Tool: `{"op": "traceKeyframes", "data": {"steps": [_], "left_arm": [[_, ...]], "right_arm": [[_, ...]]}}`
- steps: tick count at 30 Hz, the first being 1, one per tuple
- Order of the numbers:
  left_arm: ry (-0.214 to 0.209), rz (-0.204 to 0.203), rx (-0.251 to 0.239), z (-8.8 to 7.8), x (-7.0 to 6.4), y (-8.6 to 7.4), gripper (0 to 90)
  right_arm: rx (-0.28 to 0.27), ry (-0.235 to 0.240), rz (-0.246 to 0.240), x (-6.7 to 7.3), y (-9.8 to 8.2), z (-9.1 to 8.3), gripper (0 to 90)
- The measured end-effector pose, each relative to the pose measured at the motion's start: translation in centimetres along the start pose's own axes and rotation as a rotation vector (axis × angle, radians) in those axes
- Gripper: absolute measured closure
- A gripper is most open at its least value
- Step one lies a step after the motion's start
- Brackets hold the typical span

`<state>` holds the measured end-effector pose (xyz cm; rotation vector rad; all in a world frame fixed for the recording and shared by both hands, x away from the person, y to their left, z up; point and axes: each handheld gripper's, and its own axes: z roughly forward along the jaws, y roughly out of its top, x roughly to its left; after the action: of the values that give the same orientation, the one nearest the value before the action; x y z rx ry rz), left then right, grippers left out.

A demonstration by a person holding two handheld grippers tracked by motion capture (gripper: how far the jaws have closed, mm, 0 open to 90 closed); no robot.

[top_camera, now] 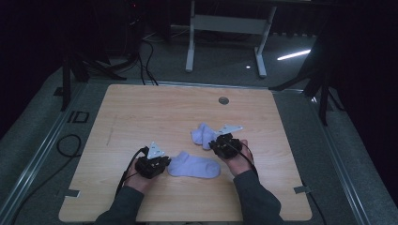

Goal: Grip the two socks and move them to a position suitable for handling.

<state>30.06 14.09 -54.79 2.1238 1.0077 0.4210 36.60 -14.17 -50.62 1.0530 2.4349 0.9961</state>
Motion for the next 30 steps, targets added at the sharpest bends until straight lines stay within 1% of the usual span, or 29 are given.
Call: {"op": "traceKeyframes", "data": {"steps": [3, 7, 8, 11, 14, 17, 19, 21, 24, 26, 30], "left_arm": [[0.005, -0.006, 0.006, 0.1, 0.1, 0.0, 80.2], [0.011, -0.006, 0.005, 0.0, 0.1, -0.1, 80.2], [0.012, -0.006, 0.004, 0.0, 0.1, 0.0, 80.2], [0.021, -0.003, 0.006, 0.0, 0.1, 0.0, 80.4], [0.022, -0.004, 0.006, 0.0, 0.1, 0.0, 80.5], [0.02, -0.005, 0.006, 0.0, 0.1, 0.0, 80.6], [0.021, -0.006, 0.005, -0.1, 0.2, 0.0, 80.7], [0.019, -0.015, 0.002, -0.1, 0.2, 0.0, 80.7], [0.018, -0.019, -0.004, -0.3, 0.4, 0.2, 80.5], [0.012, -0.032, -0.006, -0.4, 0.3, 0.5, 80.5], [0.015, -0.004, -0.003, -0.4, 0.0, 1.2, 80.3]], "right_arm": [[0.004, -0.013, -0.007, -0.1, 0.8, 0.9, 82.5], [0.019, -0.043, -0.017, -0.4, 1.5, 2.4, 82.4], [0.022, -0.056, -0.014, -0.6, 1.6, 2.9, 82.5], [0.048, -0.081, -0.006, -0.9, 1.5, 4.3, 82.5], [0.078, -0.112, -0.015, -1.1, 1.4, 5.5, 82.4], [0.106, -0.119, -0.008, -1.3, 1.0, 6.4, 82.8], [0.098, -0.118, -0.001, -1.3, 0.9, 6.5, 83.3], [0.097, -0.12, -0.004, -1.2, 0.9, 6.5, 84.0], [0.093, -0.116, -0.018, -1.1, 0.7, 6.5, 84.8], [0.091, -0.103, -0.034, -0.9, 0.6, 6.5, 85.0], [0.078, -0.062, -0.083, 0.0, 0.4, 6.4, 85.3]]}}
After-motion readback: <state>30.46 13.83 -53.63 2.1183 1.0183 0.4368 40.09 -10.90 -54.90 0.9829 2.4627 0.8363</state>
